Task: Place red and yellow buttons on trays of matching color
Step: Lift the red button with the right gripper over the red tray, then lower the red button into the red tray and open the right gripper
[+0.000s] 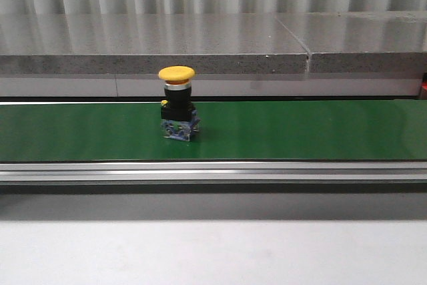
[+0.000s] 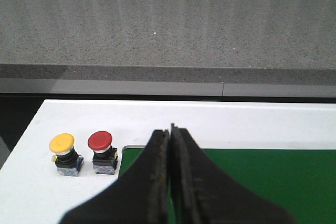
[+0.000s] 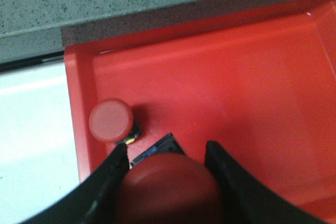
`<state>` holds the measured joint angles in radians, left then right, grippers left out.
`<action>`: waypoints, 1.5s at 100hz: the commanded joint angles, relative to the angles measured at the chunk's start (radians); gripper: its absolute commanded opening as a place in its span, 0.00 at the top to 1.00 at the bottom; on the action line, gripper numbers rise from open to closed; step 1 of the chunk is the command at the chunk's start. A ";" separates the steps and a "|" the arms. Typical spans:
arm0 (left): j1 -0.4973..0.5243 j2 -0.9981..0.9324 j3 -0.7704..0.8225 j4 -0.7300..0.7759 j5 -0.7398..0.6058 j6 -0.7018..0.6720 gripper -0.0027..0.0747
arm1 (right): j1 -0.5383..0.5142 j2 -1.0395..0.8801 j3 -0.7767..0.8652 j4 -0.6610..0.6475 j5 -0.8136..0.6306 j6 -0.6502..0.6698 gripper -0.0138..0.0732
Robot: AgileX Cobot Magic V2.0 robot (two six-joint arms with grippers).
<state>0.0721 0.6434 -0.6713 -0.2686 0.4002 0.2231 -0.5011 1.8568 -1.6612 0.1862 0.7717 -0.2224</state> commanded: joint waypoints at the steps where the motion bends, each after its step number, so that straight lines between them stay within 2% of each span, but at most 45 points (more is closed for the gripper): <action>1: -0.005 -0.003 -0.026 -0.015 -0.078 0.003 0.99 | -0.003 0.018 -0.106 0.010 -0.055 -0.012 0.75; 21: -0.005 -0.003 -0.026 -0.015 -0.078 0.003 0.99 | -0.003 0.177 -0.277 0.010 0.005 -0.012 0.75; 45: -0.005 -0.003 -0.026 -0.015 -0.078 0.003 0.99 | -0.002 0.305 -0.384 0.010 0.038 -0.012 0.75; 97: -0.005 -0.003 -0.026 -0.015 -0.078 0.003 0.99 | -0.002 0.395 -0.393 0.010 0.028 -0.012 0.74; 106: -0.005 -0.003 -0.026 -0.015 -0.078 0.003 0.99 | -0.002 0.395 -0.393 0.010 0.017 -0.012 0.65; 118: -0.005 -0.003 -0.026 -0.015 -0.078 0.003 0.99 | -0.002 0.395 -0.393 0.010 0.003 -0.012 0.40; 128: -0.005 -0.003 -0.026 -0.015 -0.078 0.003 0.99 | -0.002 0.395 -0.403 0.009 0.008 -0.012 0.25; 135: -0.005 -0.003 -0.026 -0.015 -0.078 0.003 0.99 | -0.002 0.395 -0.422 0.009 0.023 -0.012 0.21; 150: -0.005 -0.003 -0.026 -0.015 -0.078 0.003 0.99 | -0.003 0.391 -0.500 0.009 0.101 -0.012 0.21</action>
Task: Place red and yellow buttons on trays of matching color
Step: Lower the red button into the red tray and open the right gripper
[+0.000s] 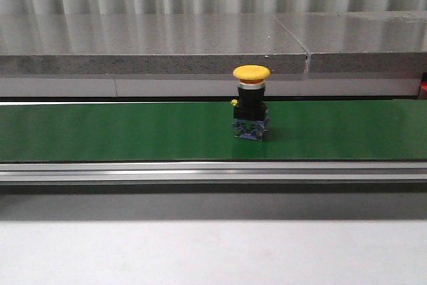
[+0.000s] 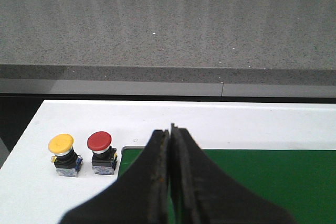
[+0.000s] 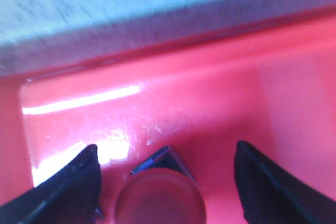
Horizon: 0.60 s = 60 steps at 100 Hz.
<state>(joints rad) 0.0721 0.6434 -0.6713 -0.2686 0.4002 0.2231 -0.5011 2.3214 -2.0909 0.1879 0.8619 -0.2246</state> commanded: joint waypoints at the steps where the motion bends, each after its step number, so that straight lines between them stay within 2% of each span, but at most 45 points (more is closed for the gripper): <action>1: -0.005 -0.003 -0.026 -0.015 -0.078 0.003 0.99 | -0.003 -0.075 -0.075 0.008 0.015 -0.009 0.21; 16: -0.005 -0.003 -0.026 -0.015 -0.078 0.003 0.99 | -0.003 -0.110 -0.131 0.008 0.089 -0.009 0.21; 60: -0.005 -0.003 -0.026 -0.015 -0.078 0.003 0.99 | 0.021 -0.284 -0.128 0.035 0.271 -0.053 0.22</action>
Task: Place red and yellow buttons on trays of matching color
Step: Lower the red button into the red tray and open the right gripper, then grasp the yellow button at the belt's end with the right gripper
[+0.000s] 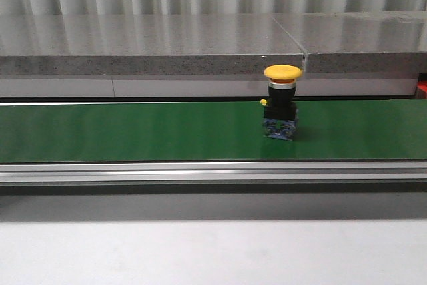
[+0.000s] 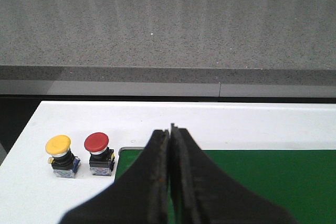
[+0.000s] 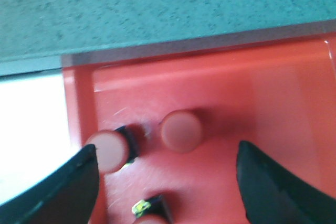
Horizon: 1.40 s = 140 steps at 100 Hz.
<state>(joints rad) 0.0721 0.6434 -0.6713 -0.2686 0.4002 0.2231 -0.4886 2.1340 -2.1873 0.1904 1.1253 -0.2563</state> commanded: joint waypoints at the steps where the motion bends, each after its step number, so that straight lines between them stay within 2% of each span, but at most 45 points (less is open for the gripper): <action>1: -0.005 -0.003 -0.026 -0.015 -0.078 0.003 0.99 | 0.009 -0.099 -0.031 0.036 0.014 -0.021 0.22; 20: -0.005 -0.003 -0.026 -0.015 -0.078 0.003 0.99 | 0.065 -0.158 -0.016 0.045 0.105 -0.053 0.22; 44: -0.005 -0.003 -0.026 -0.015 -0.078 0.003 0.99 | 0.140 -0.252 0.102 0.046 0.171 -0.096 0.22; 65: -0.005 -0.003 -0.026 -0.015 -0.078 0.003 0.99 | 0.186 -0.361 0.259 0.046 0.160 -0.117 0.22; 112: -0.005 -0.003 -0.026 -0.015 -0.078 0.003 0.99 | 0.249 -0.625 0.760 0.059 0.031 -0.193 0.22; 140: -0.005 -0.003 -0.026 -0.015 -0.078 0.003 0.99 | 0.347 -0.649 0.895 0.060 0.045 -0.230 0.22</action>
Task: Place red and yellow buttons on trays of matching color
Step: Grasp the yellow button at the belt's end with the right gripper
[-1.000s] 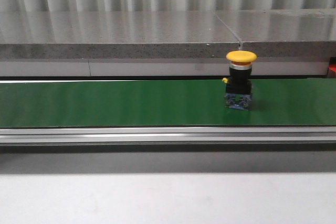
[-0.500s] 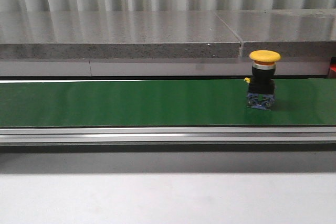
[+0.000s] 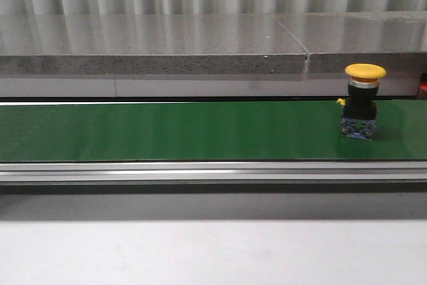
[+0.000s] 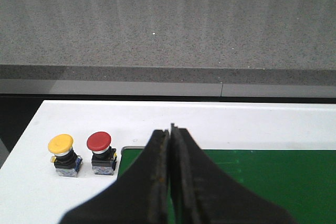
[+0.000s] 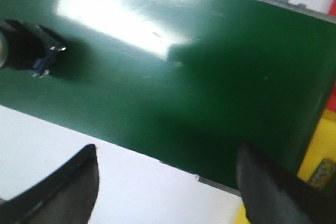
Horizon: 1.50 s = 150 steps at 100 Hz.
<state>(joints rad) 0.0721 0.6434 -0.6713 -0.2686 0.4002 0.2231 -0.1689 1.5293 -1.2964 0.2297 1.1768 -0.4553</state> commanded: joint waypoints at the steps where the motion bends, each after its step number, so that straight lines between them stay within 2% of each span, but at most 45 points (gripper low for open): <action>1: -0.005 -0.003 -0.026 -0.015 -0.078 0.003 0.99 | 0.031 -0.045 0.006 0.021 -0.005 -0.034 0.22; 21: -0.005 -0.003 -0.026 -0.015 -0.078 0.003 0.99 | 0.126 -0.045 0.053 0.039 0.014 -0.094 0.22; 41: -0.005 -0.003 -0.026 -0.015 -0.078 0.003 0.99 | 0.197 -0.024 0.056 0.040 -0.079 -0.094 0.22; 73: -0.005 -0.003 -0.026 -0.015 -0.078 0.003 0.99 | 0.205 0.055 0.056 0.040 -0.249 -0.093 0.22; 87: -0.005 -0.003 -0.026 -0.015 -0.078 0.003 0.99 | 0.205 0.077 0.055 0.040 -0.279 -0.092 0.23; 94: -0.005 -0.003 -0.026 -0.015 -0.078 0.003 0.99 | 0.205 0.082 0.055 0.040 -0.284 -0.089 0.30; 108: -0.005 -0.003 -0.026 -0.015 -0.078 0.003 0.99 | 0.205 0.084 0.055 0.040 -0.272 -0.075 0.58; 118: -0.005 -0.003 -0.026 -0.015 -0.078 0.003 0.99 | 0.204 0.083 0.055 0.040 -0.255 -0.057 0.72; 134: -0.005 -0.003 -0.026 -0.015 -0.078 0.003 0.99 | 0.185 0.063 0.055 0.039 -0.250 0.014 0.74; 150: -0.005 -0.003 -0.026 -0.015 -0.078 0.003 0.99 | 0.121 0.000 0.053 0.024 -0.235 0.051 0.74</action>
<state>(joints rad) 0.0721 0.6434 -0.6713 -0.2686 0.4002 0.2231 -0.0079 1.6142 -1.2191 0.2515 0.9480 -0.4245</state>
